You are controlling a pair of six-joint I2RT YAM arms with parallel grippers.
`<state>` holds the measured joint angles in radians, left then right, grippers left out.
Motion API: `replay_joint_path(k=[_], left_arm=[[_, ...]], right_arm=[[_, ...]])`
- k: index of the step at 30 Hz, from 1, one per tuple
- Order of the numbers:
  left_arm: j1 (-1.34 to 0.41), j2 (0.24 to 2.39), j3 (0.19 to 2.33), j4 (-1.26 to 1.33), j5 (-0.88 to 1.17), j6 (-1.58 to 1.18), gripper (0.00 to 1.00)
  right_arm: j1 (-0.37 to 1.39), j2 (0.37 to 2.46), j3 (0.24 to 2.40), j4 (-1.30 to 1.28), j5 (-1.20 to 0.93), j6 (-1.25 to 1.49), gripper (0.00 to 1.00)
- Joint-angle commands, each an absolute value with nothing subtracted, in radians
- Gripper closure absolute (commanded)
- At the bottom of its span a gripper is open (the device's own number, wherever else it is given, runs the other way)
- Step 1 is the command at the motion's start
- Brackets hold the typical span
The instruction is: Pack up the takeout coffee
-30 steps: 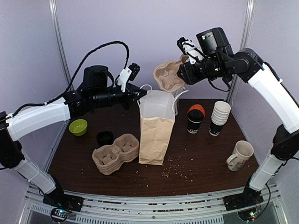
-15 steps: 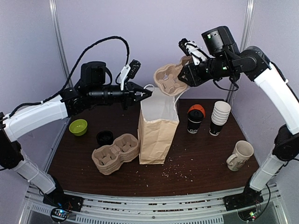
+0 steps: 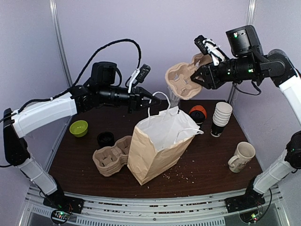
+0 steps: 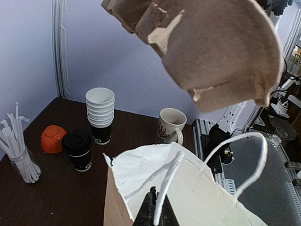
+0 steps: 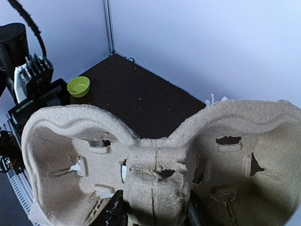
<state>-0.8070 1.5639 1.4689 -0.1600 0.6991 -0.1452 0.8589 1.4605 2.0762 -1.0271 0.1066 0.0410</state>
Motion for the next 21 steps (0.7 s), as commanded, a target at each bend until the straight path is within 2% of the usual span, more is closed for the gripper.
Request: replay_joint_path(k=[1,13,21], left_arm=[[-0.811,1.586,1.46,-0.141,0.752,-0.185,1.0],[-0.811,1.559,1.442,-0.154,0.616,-0.221,1.0],[-0.811,1.487,1.356,-0.081,0.543,-0.288,1.0]], right_arm=[[0.878,1.478,2.047,-1.059,0.038,0.029,0.61],[0.909,1.487,2.04,-1.119,-0.002,0.128,0.61],[0.983,1.531,2.049,-1.142,-0.021,0.153,0.61]])
